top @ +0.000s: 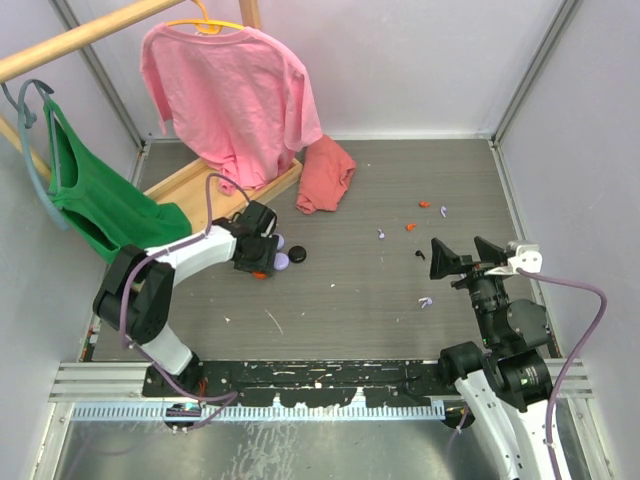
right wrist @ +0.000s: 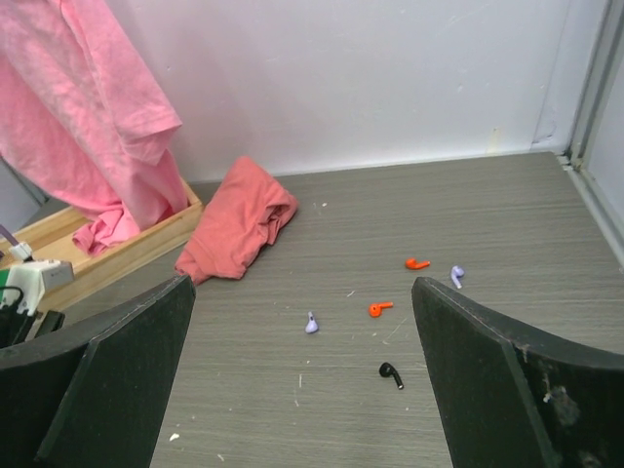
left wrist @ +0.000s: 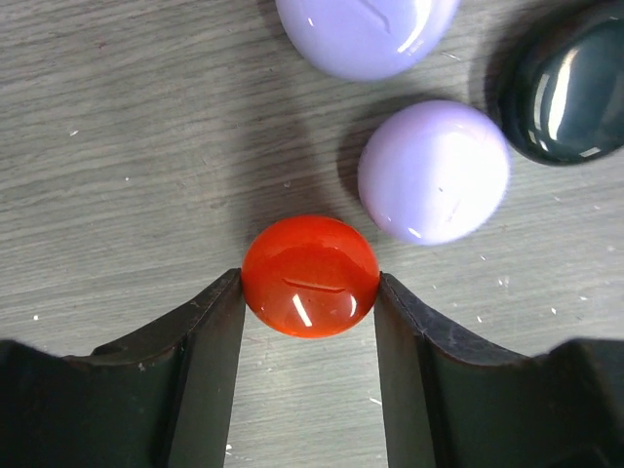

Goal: Insert the wireless bluetooth earbuds into the charging case
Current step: Pick up the charging case at the center of the board.

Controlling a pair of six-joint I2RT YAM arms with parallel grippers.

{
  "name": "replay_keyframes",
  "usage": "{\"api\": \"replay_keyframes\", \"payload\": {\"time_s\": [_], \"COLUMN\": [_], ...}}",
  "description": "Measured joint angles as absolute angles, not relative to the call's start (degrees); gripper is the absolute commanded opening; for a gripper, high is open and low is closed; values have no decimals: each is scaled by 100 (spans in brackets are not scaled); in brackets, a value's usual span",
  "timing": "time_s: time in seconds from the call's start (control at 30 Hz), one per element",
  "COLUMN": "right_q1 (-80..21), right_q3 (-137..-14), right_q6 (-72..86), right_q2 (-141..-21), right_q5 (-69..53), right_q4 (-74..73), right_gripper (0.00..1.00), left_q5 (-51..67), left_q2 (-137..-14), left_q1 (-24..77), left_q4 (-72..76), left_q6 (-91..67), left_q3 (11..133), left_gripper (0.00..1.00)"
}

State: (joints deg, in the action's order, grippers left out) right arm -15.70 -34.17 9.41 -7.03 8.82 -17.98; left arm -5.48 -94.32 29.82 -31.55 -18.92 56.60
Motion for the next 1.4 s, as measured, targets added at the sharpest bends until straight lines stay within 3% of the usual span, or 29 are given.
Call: {"api": "replay_keyframes", "payload": {"time_s": [0.4,0.97,1.23,1.4], "right_q1": [-1577,-1581,-1929,-2477], "right_q3": [-4032,-4748,-4737,-4727], "right_q6": [1352,1557,2165,2486], "right_q2": [-2368,-4587,-5417,-5767], "right_q5": [202,-1697,-2556,-2602], "right_q4": [-2270,-2397,-1872,-1437], "right_gripper": [100,100,93,80], "left_q5": [-353,-318,-110,145], "left_q2": [-8132,-6995,-6908,-6910], "left_q1": [3400,4397,4775,4915], "left_q4": [-2353,451,1549,2058], "left_q6": [-2078,-1391,-742,-486], "left_q3": [5043,3640,3293,3199], "left_gripper": [38,37,37,38]}}
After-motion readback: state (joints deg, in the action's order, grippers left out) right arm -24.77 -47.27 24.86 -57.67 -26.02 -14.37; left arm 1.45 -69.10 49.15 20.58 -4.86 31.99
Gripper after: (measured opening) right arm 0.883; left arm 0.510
